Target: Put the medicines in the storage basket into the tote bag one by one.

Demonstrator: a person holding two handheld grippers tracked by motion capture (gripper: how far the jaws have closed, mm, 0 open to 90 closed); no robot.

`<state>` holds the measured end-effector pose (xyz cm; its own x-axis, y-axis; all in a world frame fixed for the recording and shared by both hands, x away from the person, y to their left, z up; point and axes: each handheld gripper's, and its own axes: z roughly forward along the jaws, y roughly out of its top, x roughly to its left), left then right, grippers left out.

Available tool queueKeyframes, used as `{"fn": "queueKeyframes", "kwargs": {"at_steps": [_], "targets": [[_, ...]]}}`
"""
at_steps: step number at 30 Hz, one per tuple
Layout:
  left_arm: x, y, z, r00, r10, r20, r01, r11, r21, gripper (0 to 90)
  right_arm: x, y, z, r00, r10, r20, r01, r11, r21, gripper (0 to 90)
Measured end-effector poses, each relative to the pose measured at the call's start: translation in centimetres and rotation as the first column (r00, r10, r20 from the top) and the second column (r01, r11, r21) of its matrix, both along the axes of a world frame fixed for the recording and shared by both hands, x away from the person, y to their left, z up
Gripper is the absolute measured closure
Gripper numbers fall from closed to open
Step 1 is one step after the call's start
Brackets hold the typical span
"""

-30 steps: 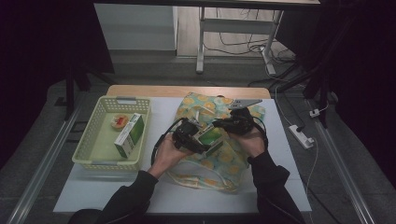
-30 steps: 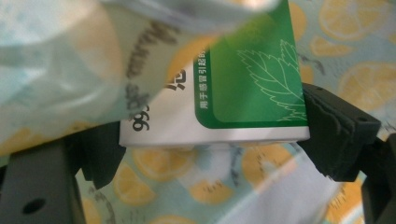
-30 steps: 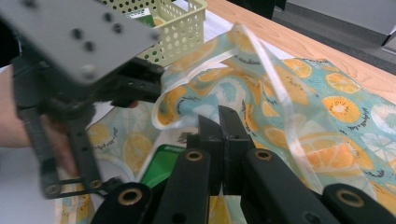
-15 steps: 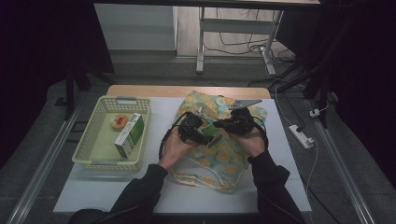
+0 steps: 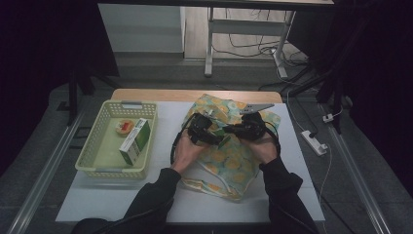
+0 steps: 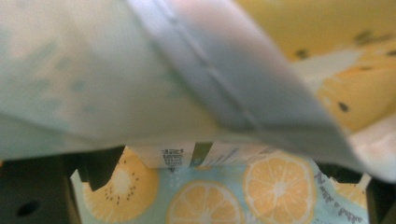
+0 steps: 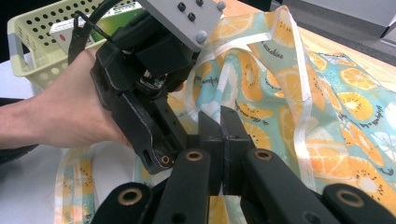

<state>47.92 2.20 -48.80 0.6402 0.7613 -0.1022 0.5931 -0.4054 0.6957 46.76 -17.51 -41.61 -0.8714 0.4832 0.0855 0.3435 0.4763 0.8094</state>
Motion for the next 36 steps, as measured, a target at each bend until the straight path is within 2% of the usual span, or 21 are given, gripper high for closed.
{"fn": "queueKeyframes", "kwargs": {"at_steps": [3, 5, 8, 15, 21, 23, 27, 36], "targets": [[-0.3, -0.2, 0.2, 0.9998, 0.004, 0.020, -0.004, 0.9993, 0.038, 11.1, 0.1, 0.0, -0.1, 1.0000, -0.001, -0.003, 0.001, 1.000, 0.002, 89.8], [-0.7, -0.1, 0.5, 0.9996, -0.003, 0.030, 0.002, 0.9992, 0.041, 9.2, 0.1, -0.1, -0.1, 1.0000, -0.002, -0.002, 0.002, 1.000, 0.002, 89.8], [-1.1, 0.2, 1.0, 0.9999, -0.005, 0.016, 0.005, 0.9998, 0.020, 8.0, 0.2, -0.2, 0.0, 1.0000, -0.007, 0.000, 0.007, 1.000, 0.004, 89.8], [-2.7, 1.3, 2.2, 0.9982, -0.059, -0.007, 0.059, 0.9979, -0.027, 2.9, 0.3, -0.3, -0.2, 0.9999, -0.011, 0.002, 0.011, 1.000, 0.003, 89.8], [-4.3, 2.3, 3.0, 0.9927, -0.120, -0.013, 0.119, 0.9902, -0.074, 0.0, 0.4, -0.4, -0.3, 0.9999, -0.016, -0.002, 0.016, 1.000, 0.006, 89.7], [-4.8, 2.7, 3.2, 0.9908, -0.135, 0.000, 0.135, 0.9881, -0.075, 0.0, 0.4, -0.4, -0.3, 0.9998, -0.017, -0.004, 0.017, 1.000, 0.007, 89.8], [-5.8, 3.7, 3.5, 0.9902, -0.139, 0.018, 0.140, 0.9875, -0.072, 0.0, 0.4, -0.3, -0.3, 0.9998, -0.017, -0.007, 0.017, 1.000, 0.006, 89.8], [-7.8, 6.8, 4.0, 0.9911, -0.130, 0.032, 0.133, 0.9801, -0.148, 0.0, 0.2, -0.2, -0.3, 0.9999, -0.011, -0.006, 0.011, 1.000, 0.003, 89.8]]}}
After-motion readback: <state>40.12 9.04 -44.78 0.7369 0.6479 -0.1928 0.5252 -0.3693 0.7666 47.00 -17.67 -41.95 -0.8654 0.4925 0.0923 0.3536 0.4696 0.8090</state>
